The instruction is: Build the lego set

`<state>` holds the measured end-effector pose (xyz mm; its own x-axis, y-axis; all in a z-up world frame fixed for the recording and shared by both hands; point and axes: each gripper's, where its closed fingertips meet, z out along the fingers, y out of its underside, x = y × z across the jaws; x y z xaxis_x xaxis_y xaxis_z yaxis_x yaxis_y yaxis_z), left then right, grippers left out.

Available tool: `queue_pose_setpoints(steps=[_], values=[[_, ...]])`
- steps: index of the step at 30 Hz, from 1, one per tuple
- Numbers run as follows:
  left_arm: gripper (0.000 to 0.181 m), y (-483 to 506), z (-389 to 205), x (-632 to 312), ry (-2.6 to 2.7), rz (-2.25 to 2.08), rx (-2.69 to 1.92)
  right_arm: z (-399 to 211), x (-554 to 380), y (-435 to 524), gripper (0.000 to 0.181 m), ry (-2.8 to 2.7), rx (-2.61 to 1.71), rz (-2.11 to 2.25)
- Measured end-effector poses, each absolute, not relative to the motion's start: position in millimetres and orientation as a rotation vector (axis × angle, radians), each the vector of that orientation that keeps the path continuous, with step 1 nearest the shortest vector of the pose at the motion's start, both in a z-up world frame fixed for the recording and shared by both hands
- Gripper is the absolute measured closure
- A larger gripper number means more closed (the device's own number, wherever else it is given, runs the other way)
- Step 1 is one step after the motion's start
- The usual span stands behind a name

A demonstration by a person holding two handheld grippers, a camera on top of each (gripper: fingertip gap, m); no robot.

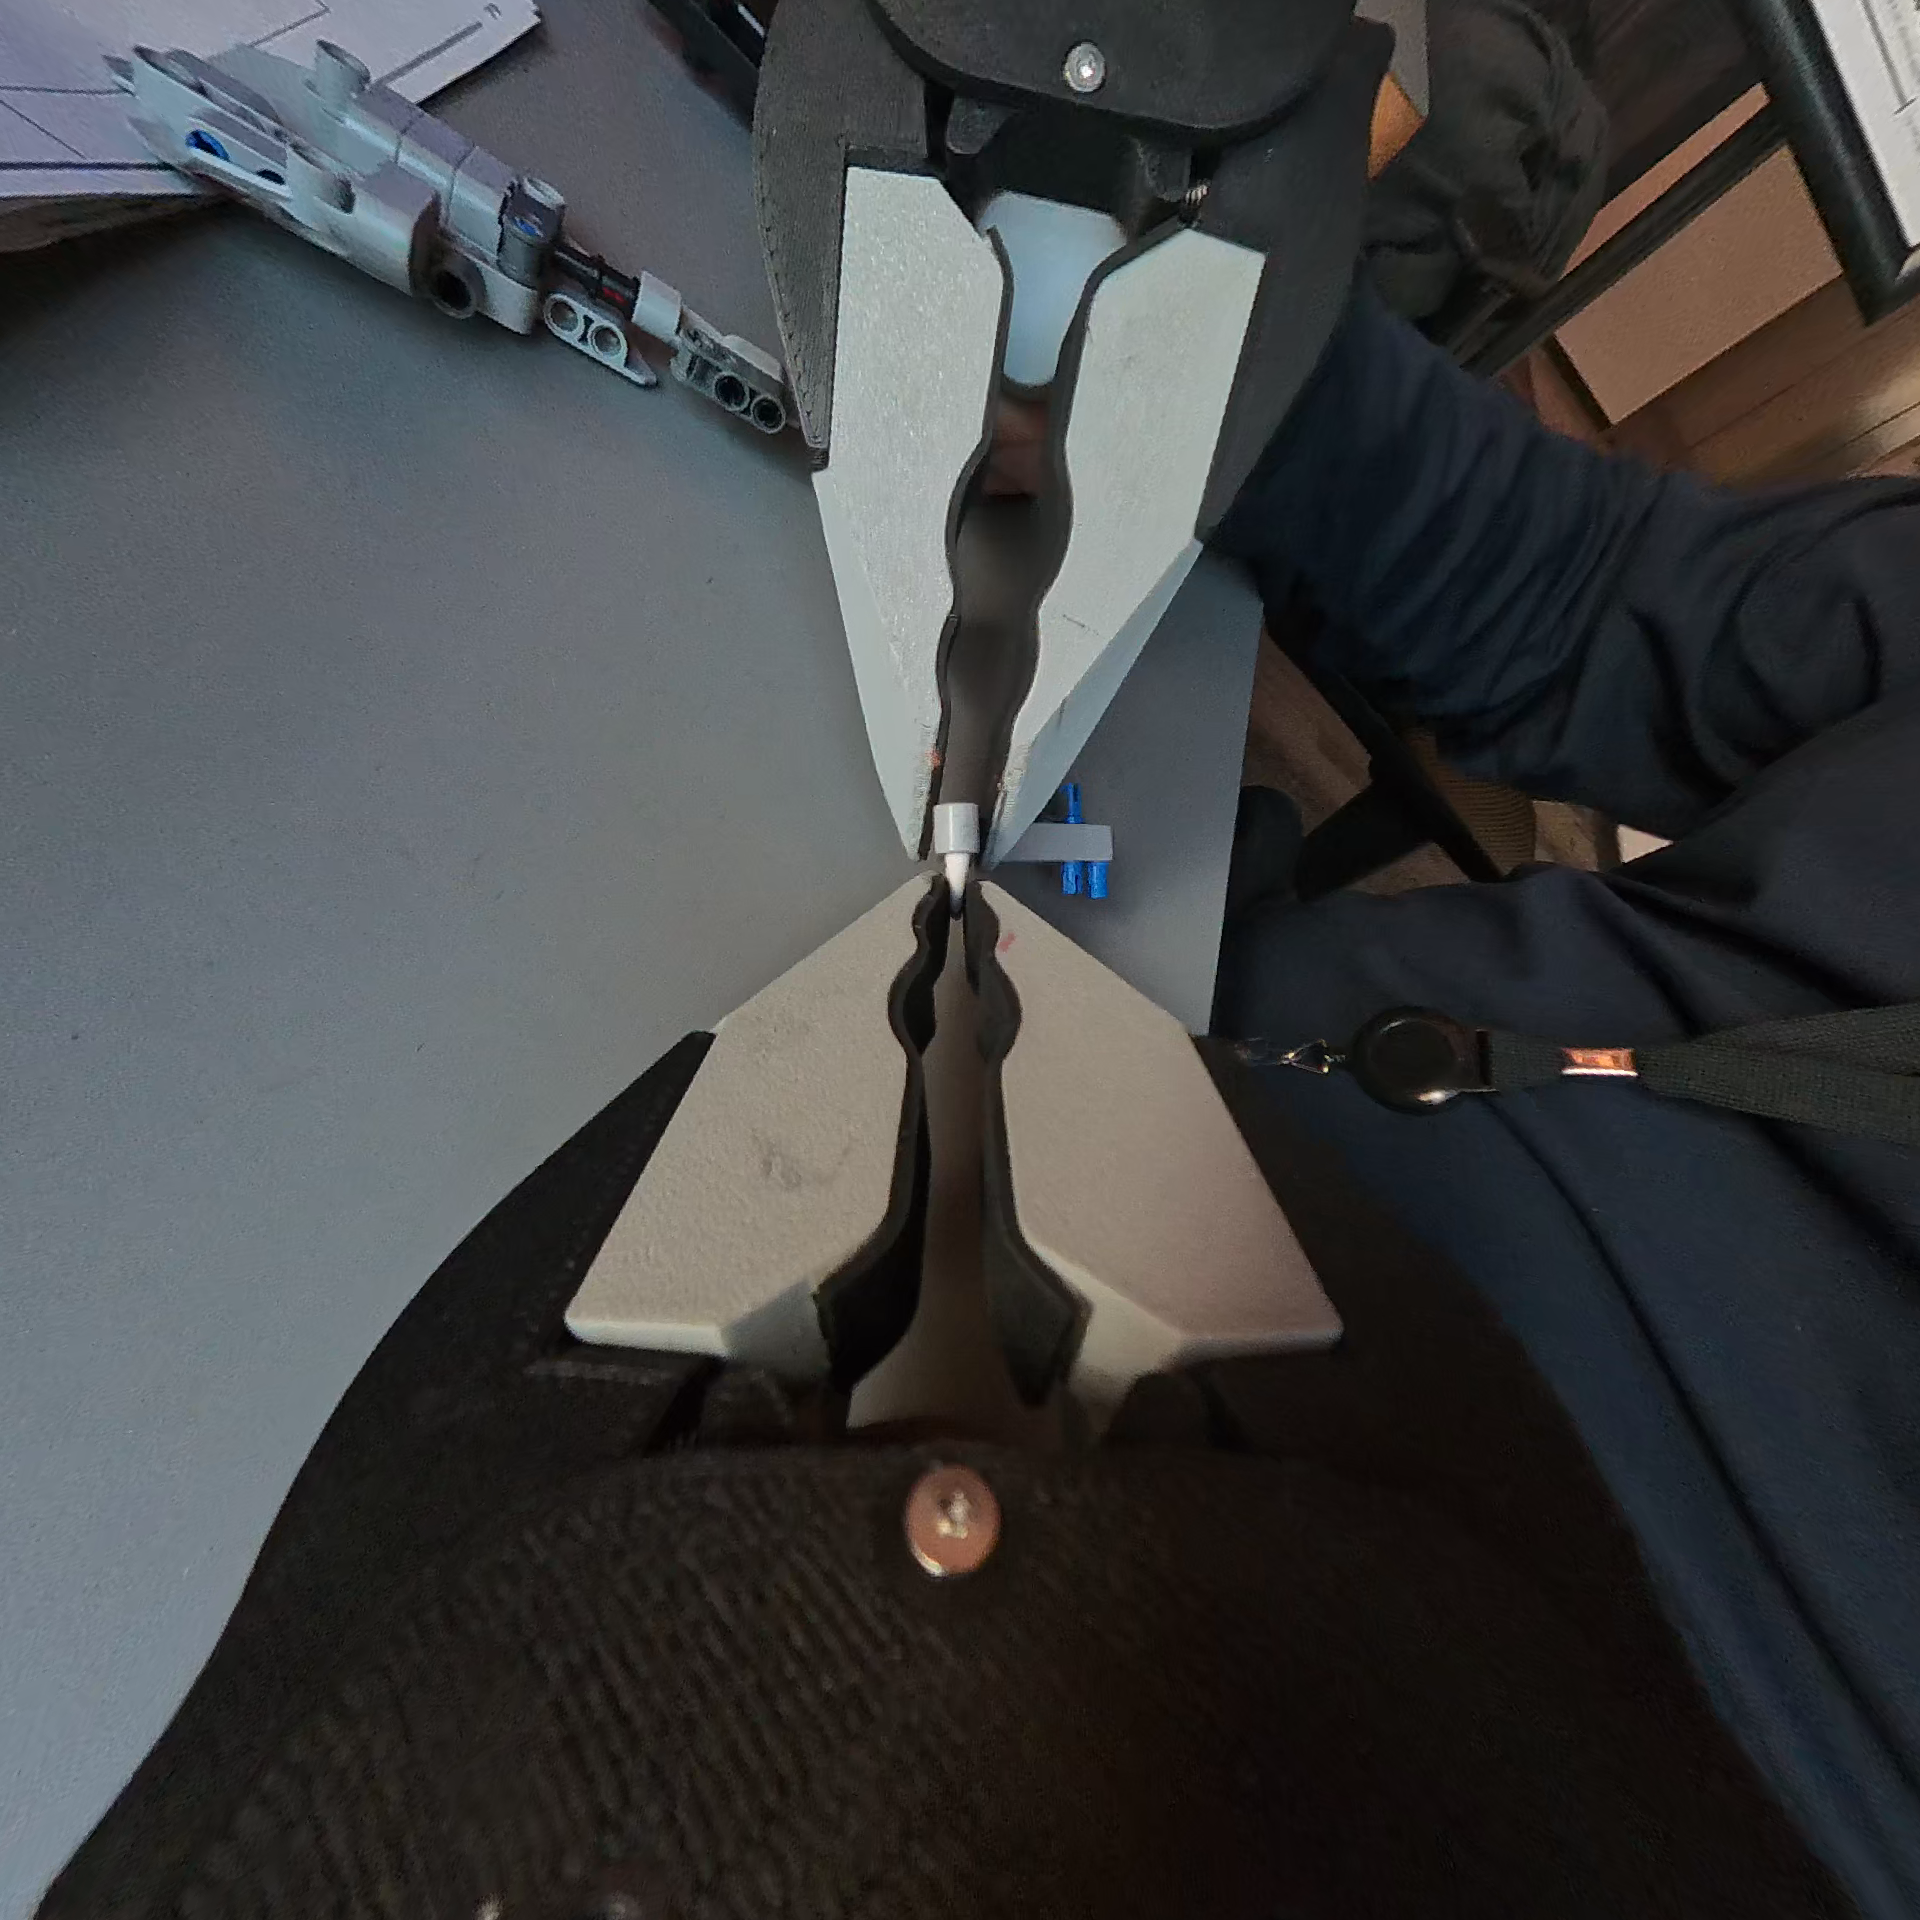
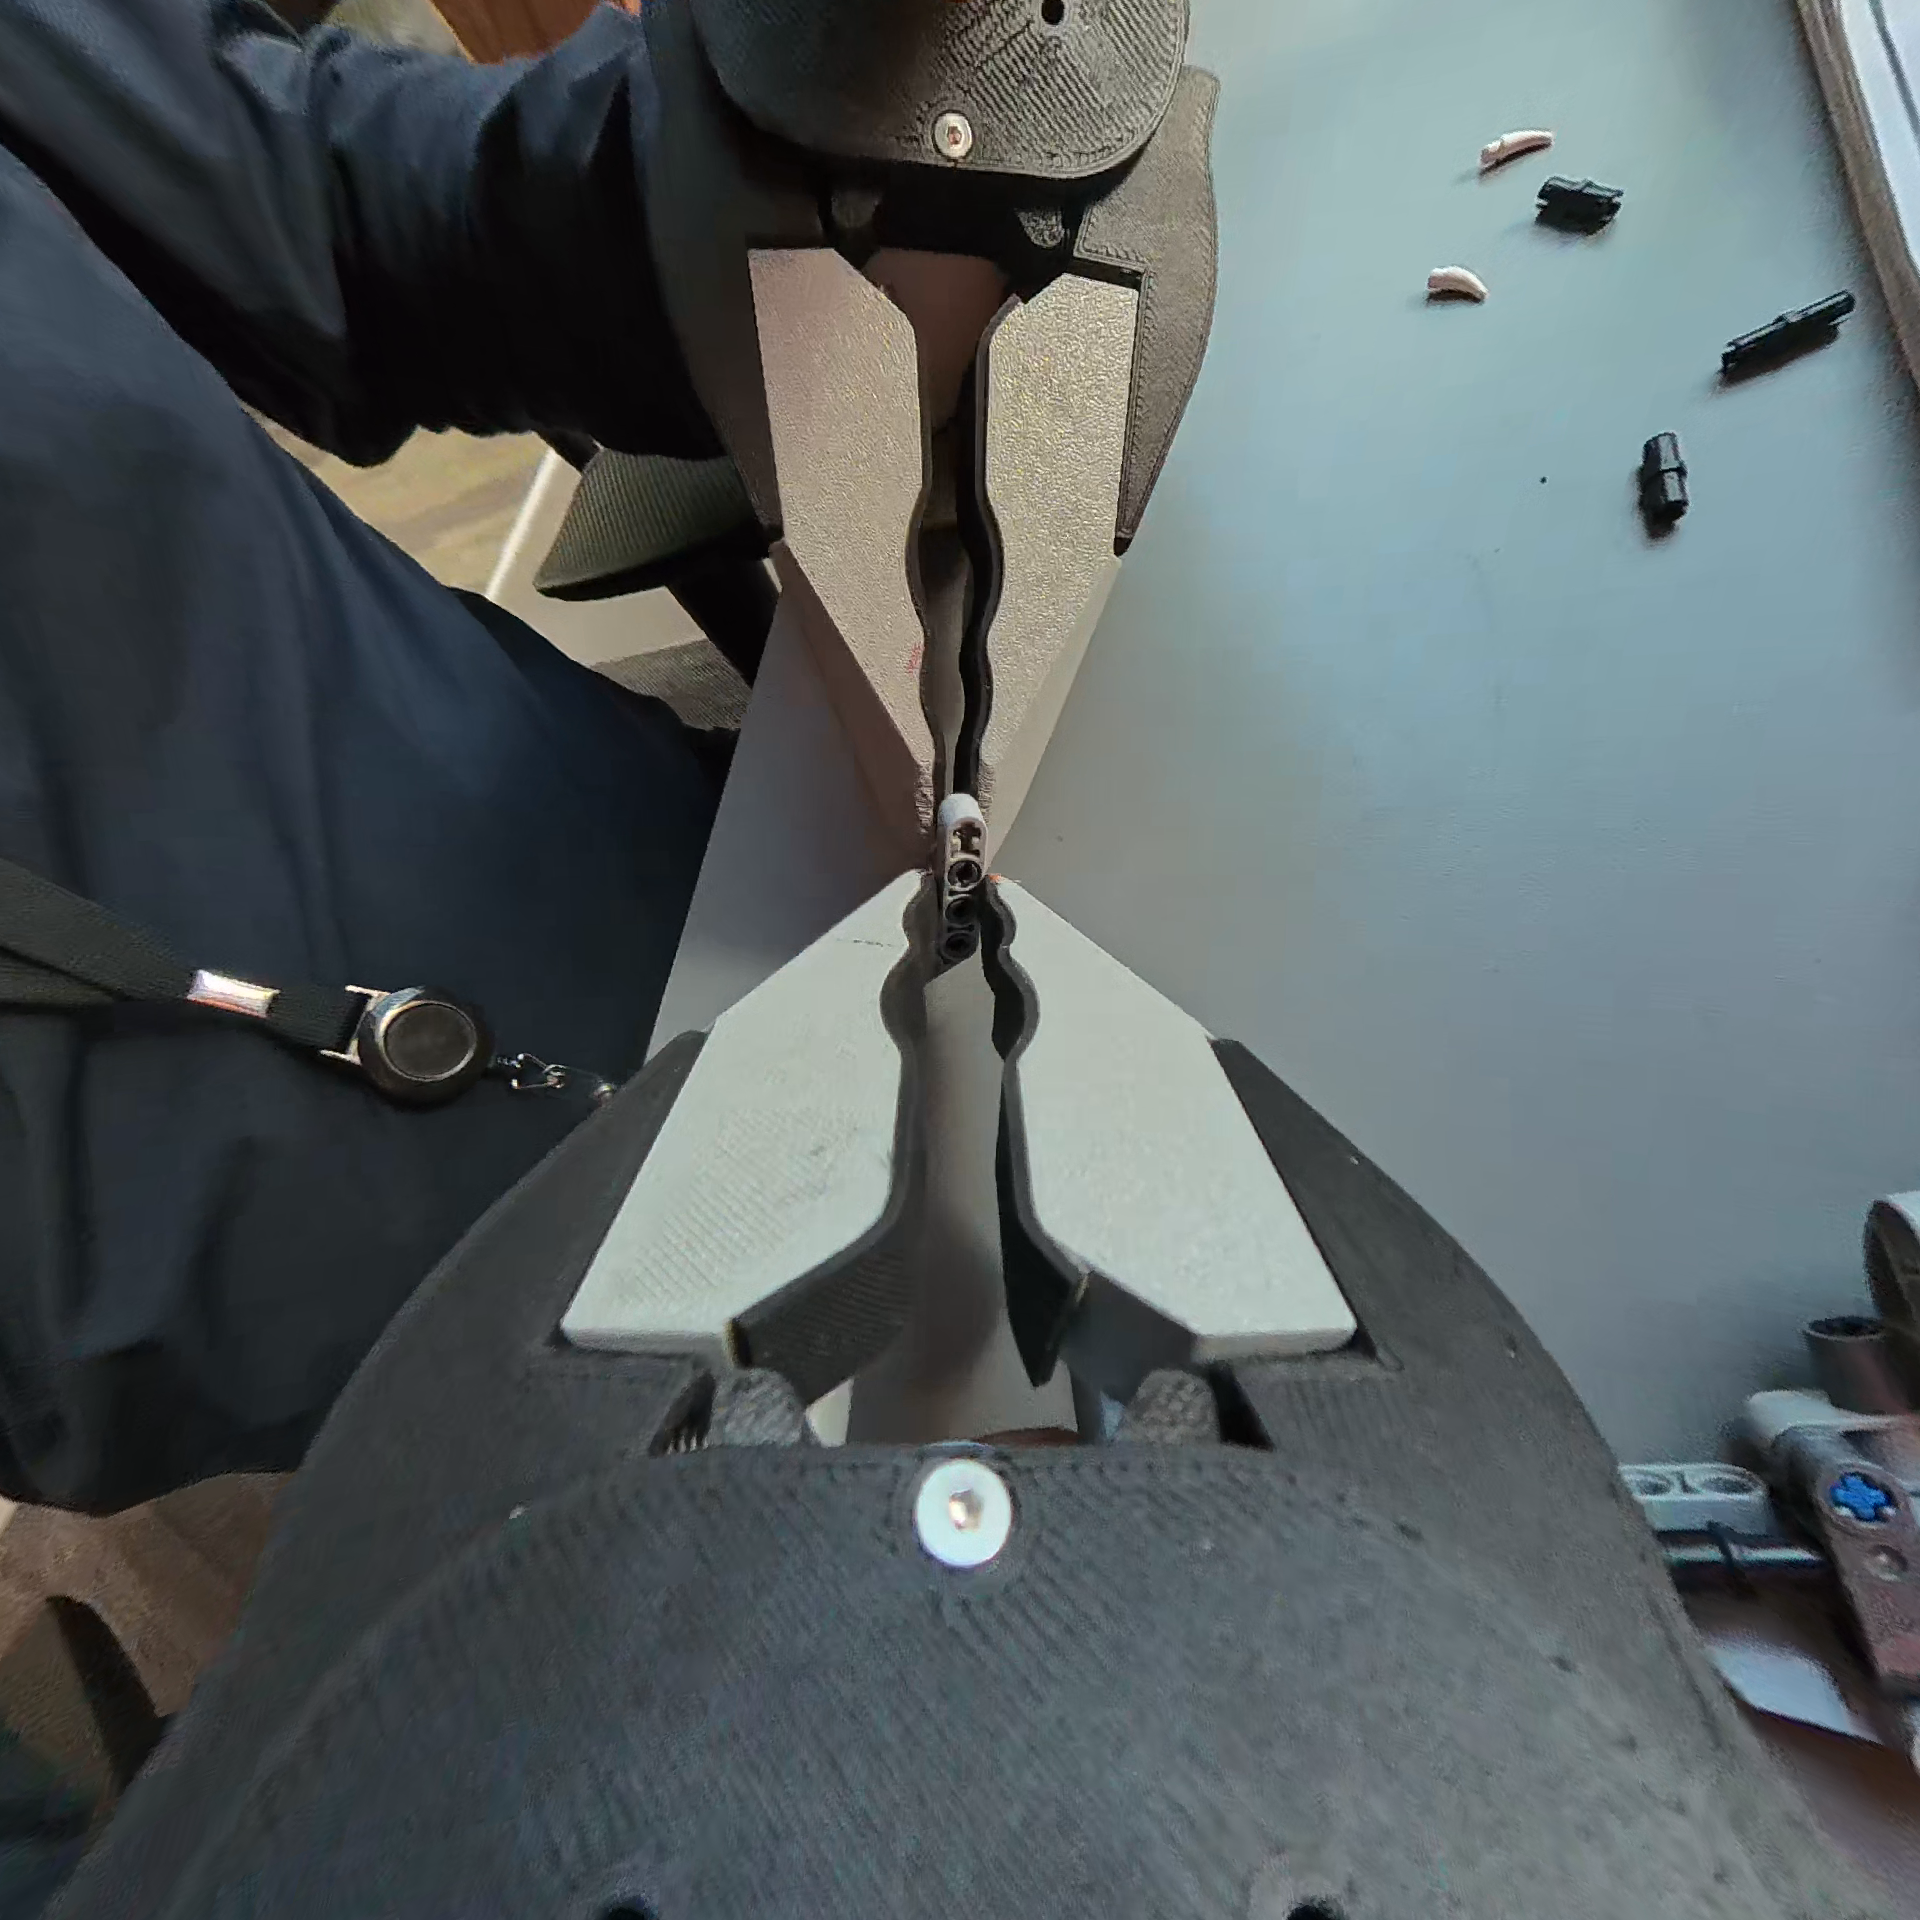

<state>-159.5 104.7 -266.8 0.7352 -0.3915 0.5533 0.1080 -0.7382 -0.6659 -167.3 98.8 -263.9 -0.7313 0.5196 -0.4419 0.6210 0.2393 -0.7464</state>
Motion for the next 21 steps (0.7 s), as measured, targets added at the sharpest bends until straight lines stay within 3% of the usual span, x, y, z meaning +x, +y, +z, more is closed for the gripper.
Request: queue_pose_setpoints(steps=[3,6,21], values=[[0.181,108,-259,-163,0.152,-0.98,-2.174,-255,-172,104,0.176,2.25,1.154,-1.606],[0.168,108,-251,-167,0.132,-1.008,-2.113,-244,-174,110,0.176,2.136,1.183,-1.706],[0.172,98,-259,-173,0.094,-0.925,-2.163,-252,-178,114,0.176,2.104,1.275,-1.643]])
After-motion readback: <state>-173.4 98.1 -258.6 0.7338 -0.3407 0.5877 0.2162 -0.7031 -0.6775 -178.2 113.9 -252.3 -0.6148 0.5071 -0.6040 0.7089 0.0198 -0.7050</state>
